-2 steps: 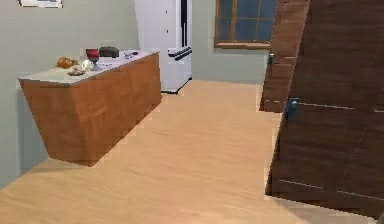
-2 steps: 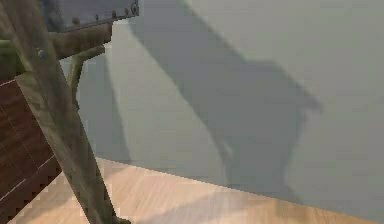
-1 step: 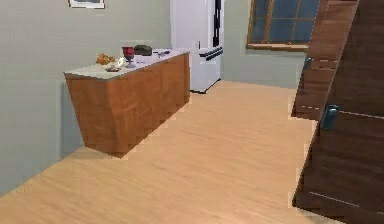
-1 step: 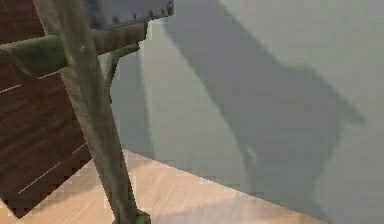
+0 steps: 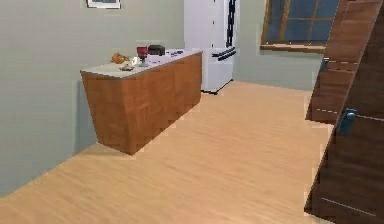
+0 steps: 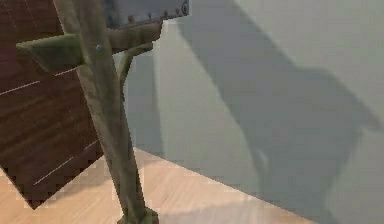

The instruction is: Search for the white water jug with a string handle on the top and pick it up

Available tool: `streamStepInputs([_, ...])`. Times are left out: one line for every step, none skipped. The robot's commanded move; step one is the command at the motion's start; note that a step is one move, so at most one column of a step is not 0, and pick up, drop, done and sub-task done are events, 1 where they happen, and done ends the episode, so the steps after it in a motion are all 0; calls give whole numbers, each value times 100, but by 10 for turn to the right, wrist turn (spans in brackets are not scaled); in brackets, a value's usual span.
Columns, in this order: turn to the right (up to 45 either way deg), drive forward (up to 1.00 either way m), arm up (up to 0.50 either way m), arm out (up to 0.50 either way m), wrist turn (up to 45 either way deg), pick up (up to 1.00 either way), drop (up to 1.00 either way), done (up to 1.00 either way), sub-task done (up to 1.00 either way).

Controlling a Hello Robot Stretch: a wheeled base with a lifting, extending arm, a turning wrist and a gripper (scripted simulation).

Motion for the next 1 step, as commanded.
streamStepInputs([0, 100, 0, 0, 0, 0, 0, 0, 0])
